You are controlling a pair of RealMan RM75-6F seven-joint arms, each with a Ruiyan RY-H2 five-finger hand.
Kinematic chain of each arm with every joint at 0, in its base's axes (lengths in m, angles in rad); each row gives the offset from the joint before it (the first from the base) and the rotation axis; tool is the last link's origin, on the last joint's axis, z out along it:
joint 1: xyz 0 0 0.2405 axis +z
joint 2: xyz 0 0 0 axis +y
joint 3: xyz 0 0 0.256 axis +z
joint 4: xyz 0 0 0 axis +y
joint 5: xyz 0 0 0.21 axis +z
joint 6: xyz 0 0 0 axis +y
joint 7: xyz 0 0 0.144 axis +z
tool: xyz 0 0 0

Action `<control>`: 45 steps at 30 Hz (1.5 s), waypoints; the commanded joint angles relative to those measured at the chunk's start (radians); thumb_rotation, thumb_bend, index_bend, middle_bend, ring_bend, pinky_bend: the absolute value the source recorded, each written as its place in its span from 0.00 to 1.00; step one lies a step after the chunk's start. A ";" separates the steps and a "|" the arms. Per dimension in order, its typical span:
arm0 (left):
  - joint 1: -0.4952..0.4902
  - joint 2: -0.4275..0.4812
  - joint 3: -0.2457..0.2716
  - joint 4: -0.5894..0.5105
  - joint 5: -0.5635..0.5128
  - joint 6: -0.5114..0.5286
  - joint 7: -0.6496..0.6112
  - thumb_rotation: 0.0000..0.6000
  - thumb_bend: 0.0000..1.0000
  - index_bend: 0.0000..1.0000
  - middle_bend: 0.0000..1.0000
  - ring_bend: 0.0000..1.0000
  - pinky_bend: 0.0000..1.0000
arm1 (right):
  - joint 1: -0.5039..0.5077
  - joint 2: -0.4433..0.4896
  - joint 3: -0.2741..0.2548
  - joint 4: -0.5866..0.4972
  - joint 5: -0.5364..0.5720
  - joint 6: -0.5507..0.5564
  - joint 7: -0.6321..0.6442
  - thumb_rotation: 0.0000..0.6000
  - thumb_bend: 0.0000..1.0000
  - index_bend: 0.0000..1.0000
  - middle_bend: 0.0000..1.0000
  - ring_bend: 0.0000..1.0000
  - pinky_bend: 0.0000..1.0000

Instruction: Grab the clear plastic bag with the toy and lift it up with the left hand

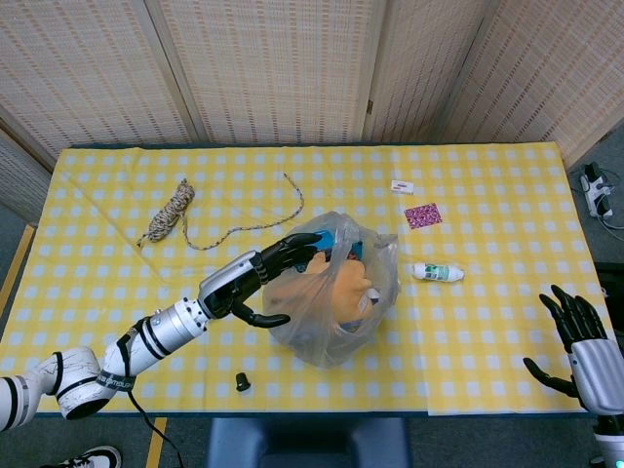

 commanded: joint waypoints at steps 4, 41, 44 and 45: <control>-0.012 -0.036 0.013 0.029 0.000 -0.015 -0.010 1.00 0.27 0.00 0.00 0.00 0.01 | -0.003 0.003 0.001 0.006 0.001 0.006 0.009 1.00 0.25 0.00 0.00 0.02 0.00; -0.272 -0.050 0.105 0.232 0.160 -0.046 -0.492 1.00 0.26 0.00 0.00 0.00 0.07 | -0.001 -0.001 -0.003 0.009 0.001 -0.011 0.012 1.00 0.25 0.00 0.00 0.02 0.00; -0.286 -0.063 0.107 0.249 0.144 -0.049 -0.506 1.00 0.26 0.00 0.00 0.00 0.07 | -0.004 0.000 -0.003 0.008 0.000 -0.005 0.013 1.00 0.25 0.00 0.00 0.02 0.00; -0.289 -0.066 0.106 0.253 0.137 -0.050 -0.507 1.00 0.26 0.00 0.00 0.00 0.08 | -0.004 0.001 -0.004 0.008 -0.001 -0.005 0.013 1.00 0.25 0.00 0.00 0.02 0.00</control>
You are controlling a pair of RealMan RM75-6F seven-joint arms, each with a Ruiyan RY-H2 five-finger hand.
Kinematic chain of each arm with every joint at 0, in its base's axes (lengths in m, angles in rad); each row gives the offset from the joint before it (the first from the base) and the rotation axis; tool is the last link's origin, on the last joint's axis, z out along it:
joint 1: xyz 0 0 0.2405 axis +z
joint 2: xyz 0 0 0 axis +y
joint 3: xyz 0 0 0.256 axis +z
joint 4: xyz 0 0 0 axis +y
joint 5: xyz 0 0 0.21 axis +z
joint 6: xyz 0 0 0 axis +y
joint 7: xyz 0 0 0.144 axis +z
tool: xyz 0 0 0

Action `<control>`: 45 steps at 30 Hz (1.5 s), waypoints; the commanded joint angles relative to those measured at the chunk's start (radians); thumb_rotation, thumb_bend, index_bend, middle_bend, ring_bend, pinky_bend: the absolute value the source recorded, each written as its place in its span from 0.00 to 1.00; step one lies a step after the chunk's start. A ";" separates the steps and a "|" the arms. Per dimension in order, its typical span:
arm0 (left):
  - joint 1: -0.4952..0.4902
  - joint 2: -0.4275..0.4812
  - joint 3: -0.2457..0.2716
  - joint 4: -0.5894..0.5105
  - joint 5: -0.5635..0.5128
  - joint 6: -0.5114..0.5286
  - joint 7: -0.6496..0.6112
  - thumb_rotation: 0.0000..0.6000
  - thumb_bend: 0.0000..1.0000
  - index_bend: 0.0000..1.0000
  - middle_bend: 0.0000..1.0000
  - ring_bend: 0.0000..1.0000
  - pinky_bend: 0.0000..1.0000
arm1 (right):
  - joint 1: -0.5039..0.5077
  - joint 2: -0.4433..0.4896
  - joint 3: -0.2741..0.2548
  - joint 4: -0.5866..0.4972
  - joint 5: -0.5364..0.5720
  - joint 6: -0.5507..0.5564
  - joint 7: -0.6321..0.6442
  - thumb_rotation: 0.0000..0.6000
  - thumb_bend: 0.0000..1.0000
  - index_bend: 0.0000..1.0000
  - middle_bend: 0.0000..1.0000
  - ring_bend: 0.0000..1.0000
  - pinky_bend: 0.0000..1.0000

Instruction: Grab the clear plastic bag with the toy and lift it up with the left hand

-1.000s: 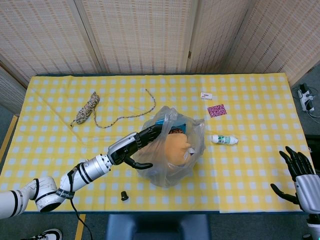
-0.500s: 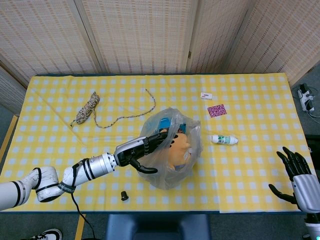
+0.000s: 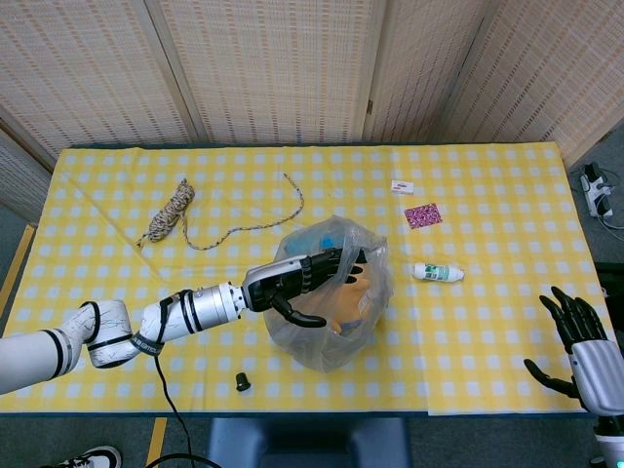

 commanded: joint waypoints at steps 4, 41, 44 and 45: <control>-0.020 -0.022 -0.008 0.014 -0.040 -0.009 -0.012 1.00 0.26 0.00 0.00 0.00 0.09 | -0.002 0.002 0.001 0.001 -0.001 0.005 0.002 1.00 0.25 0.00 0.00 0.02 0.00; -0.158 -0.106 -0.011 0.117 -0.067 -0.004 -0.245 1.00 0.25 0.00 0.01 0.04 0.18 | -0.004 0.008 0.014 0.021 0.027 -0.002 0.035 1.00 0.25 0.00 0.00 0.02 0.00; -0.163 -0.111 -0.016 0.117 -0.078 -0.009 -0.246 1.00 0.25 0.00 0.01 0.04 0.19 | -0.006 0.009 0.015 0.021 0.027 0.001 0.037 1.00 0.25 0.00 0.00 0.02 0.00; -0.163 -0.111 -0.016 0.116 -0.079 -0.009 -0.247 1.00 0.25 0.00 0.01 0.04 0.20 | -0.007 0.010 0.016 0.021 0.028 0.002 0.037 1.00 0.25 0.00 0.00 0.02 0.00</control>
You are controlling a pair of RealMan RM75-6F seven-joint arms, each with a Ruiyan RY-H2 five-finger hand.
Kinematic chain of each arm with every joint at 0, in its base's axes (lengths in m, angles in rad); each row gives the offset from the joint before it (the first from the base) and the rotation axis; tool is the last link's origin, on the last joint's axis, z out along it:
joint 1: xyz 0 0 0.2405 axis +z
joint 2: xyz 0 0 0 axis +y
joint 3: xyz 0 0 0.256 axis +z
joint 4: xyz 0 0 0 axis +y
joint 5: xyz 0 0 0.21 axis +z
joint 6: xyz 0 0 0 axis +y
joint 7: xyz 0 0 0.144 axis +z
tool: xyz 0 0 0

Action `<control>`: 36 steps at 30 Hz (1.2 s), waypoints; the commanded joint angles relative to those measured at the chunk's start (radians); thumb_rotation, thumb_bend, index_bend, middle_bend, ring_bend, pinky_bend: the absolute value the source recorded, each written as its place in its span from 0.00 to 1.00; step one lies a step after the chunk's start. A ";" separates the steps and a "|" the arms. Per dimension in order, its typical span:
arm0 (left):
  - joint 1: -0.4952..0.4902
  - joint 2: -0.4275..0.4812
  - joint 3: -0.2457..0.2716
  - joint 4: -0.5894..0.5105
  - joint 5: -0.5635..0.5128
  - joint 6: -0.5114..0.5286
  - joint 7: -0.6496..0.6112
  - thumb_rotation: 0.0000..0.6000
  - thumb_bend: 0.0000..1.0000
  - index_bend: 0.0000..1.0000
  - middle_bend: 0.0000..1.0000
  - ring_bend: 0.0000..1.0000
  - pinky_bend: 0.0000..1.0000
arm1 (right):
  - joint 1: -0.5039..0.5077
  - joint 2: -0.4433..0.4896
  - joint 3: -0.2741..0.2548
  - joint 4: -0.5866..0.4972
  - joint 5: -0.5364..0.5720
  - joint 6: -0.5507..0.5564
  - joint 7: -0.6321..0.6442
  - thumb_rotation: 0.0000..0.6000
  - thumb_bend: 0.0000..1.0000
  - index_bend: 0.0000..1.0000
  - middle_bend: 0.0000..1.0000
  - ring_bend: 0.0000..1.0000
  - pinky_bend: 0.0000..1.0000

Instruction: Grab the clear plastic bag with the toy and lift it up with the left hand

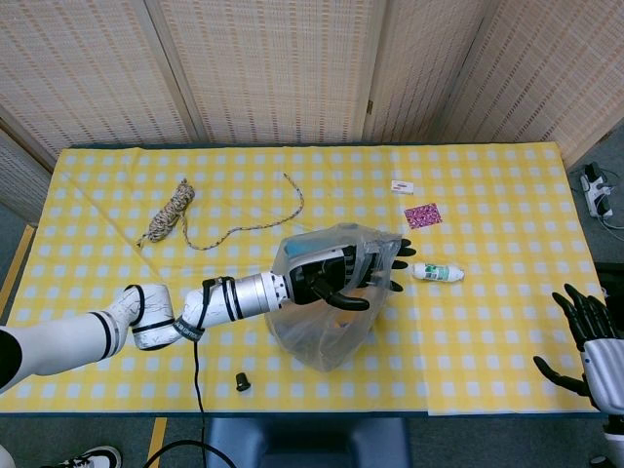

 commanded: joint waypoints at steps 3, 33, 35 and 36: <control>-0.002 0.005 0.000 -0.007 0.001 0.005 -0.010 1.00 0.25 0.00 0.01 0.06 0.25 | -0.002 0.002 0.002 0.001 0.005 0.002 0.004 1.00 0.25 0.00 0.00 0.02 0.00; 0.048 0.073 -0.067 -0.181 -0.132 -0.074 0.243 1.00 0.37 0.56 0.80 0.75 0.89 | -0.005 0.005 0.003 -0.004 0.000 0.004 0.004 1.00 0.25 0.00 0.00 0.02 0.00; 0.056 0.079 -0.075 -0.196 -0.145 -0.077 0.272 1.00 0.39 0.55 0.83 0.80 0.94 | -0.004 0.005 0.003 -0.005 0.001 0.002 0.004 1.00 0.25 0.00 0.00 0.02 0.00; 0.062 0.085 -0.078 -0.206 -0.145 -0.076 0.298 1.00 0.41 0.55 0.83 0.82 0.96 | -0.004 0.005 0.003 -0.004 0.001 0.002 0.005 1.00 0.25 0.00 0.00 0.02 0.00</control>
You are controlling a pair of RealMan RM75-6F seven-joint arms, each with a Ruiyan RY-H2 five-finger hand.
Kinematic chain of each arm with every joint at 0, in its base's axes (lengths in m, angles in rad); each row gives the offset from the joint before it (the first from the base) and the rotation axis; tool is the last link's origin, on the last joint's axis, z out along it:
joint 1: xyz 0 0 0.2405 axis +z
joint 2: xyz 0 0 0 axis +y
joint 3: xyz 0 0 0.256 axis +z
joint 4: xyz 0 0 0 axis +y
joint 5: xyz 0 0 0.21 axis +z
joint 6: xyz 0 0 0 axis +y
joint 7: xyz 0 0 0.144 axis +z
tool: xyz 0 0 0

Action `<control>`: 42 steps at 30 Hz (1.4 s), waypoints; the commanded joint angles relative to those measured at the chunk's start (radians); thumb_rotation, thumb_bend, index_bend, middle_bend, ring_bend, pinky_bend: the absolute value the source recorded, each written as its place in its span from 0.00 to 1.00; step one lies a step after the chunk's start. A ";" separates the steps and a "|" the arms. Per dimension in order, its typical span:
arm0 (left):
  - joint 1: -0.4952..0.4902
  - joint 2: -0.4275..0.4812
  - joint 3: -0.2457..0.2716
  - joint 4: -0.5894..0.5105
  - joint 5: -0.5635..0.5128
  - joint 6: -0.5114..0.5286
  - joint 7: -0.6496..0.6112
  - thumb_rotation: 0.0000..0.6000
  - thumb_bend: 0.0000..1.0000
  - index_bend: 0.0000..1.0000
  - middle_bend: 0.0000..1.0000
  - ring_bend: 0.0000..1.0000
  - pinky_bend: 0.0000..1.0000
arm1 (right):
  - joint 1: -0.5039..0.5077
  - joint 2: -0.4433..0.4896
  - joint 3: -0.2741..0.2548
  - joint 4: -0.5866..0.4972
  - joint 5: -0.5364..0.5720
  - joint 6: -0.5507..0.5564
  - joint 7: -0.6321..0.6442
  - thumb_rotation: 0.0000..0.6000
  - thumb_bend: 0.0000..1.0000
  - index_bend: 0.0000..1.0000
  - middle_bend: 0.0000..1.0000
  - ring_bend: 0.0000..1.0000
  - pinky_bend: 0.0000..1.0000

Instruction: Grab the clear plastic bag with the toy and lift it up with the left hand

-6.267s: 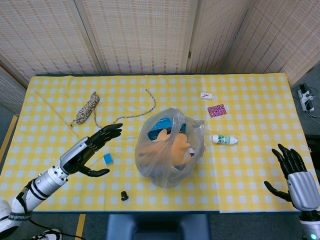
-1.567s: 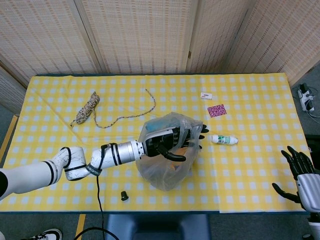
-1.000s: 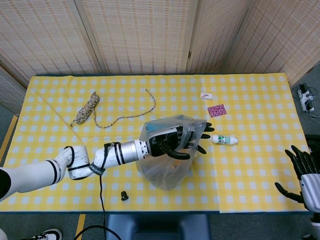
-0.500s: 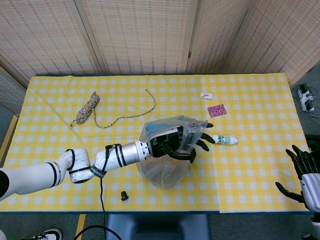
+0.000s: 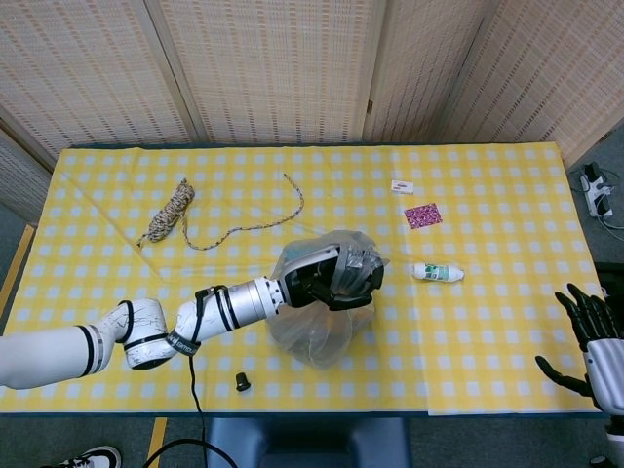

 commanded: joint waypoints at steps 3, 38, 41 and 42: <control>0.034 0.026 -0.021 -0.049 -0.021 0.008 0.095 1.00 0.50 0.55 0.83 0.82 0.96 | 0.000 0.000 -0.002 0.001 -0.004 0.001 0.003 1.00 0.25 0.00 0.00 0.02 0.00; 0.126 0.369 -0.420 -0.293 -0.382 -0.138 0.402 1.00 0.85 0.58 0.84 0.83 0.96 | -0.001 0.014 -0.009 -0.026 -0.047 0.043 0.015 1.00 0.25 0.00 0.00 0.02 0.00; 0.115 0.414 -0.471 -0.291 -0.437 -0.183 0.439 1.00 0.84 0.58 0.84 0.83 0.96 | -0.002 0.014 -0.005 -0.026 -0.039 0.041 0.014 1.00 0.25 0.00 0.00 0.02 0.00; 0.113 0.421 -0.481 -0.290 -0.452 -0.195 0.452 1.00 0.84 0.58 0.84 0.83 0.96 | -0.001 0.013 -0.003 -0.026 -0.035 0.039 0.012 1.00 0.25 0.00 0.00 0.02 0.00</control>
